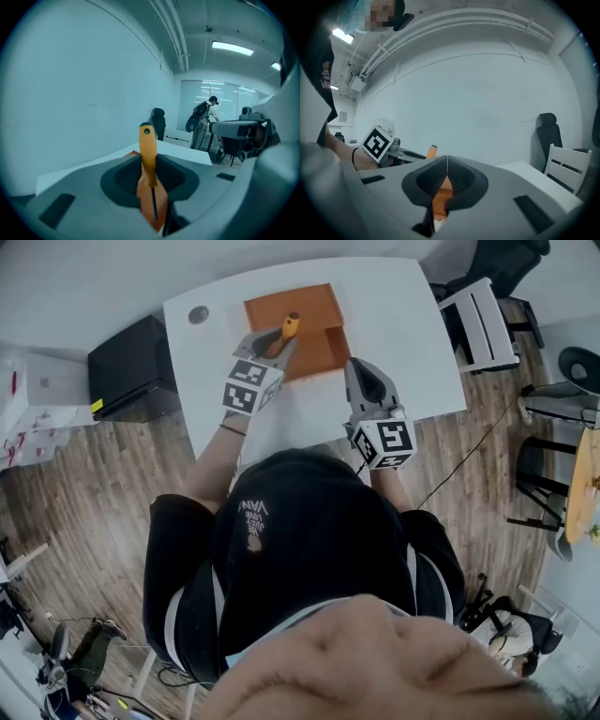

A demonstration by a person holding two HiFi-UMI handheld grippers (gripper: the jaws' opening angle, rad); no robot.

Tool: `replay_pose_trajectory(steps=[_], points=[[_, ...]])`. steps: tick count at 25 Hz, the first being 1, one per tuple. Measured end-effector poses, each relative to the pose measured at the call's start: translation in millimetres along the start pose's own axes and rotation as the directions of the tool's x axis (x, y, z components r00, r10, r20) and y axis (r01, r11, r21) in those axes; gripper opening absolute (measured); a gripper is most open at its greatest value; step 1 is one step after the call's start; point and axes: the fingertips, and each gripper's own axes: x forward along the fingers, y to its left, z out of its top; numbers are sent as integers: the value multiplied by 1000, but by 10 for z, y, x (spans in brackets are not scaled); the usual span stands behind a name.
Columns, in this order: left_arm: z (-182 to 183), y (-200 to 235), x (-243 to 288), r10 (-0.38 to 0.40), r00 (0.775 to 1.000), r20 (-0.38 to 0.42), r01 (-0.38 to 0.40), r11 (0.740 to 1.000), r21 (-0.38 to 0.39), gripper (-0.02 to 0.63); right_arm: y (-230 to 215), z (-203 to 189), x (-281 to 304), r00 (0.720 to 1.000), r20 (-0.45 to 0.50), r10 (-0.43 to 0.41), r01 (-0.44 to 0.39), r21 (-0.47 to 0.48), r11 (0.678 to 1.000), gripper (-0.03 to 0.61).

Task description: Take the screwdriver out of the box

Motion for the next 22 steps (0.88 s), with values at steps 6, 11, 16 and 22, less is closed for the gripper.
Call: replay_pose_trajectory(steps=[6, 11, 16, 22], points=[[99, -13, -190, 17, 998, 59, -17, 1000, -10, 103, 37, -32, -6, 1000, -4, 4, -4, 3, 1000, 12], [197, 10, -351, 28, 995, 97, -27, 1000, -2, 103, 75, -32, -4, 1000, -4, 6, -6, 2, 1000, 12], [269, -11, -478, 32, 991, 129, -32, 999, -1, 103, 73, -29, -5, 1000, -3, 6, -6, 3, 1000, 12], [299, 5, -611, 47, 987, 155, -46, 999, -13, 103, 87, -41, 11, 1000, -5, 9, -9, 2, 1000, 12]])
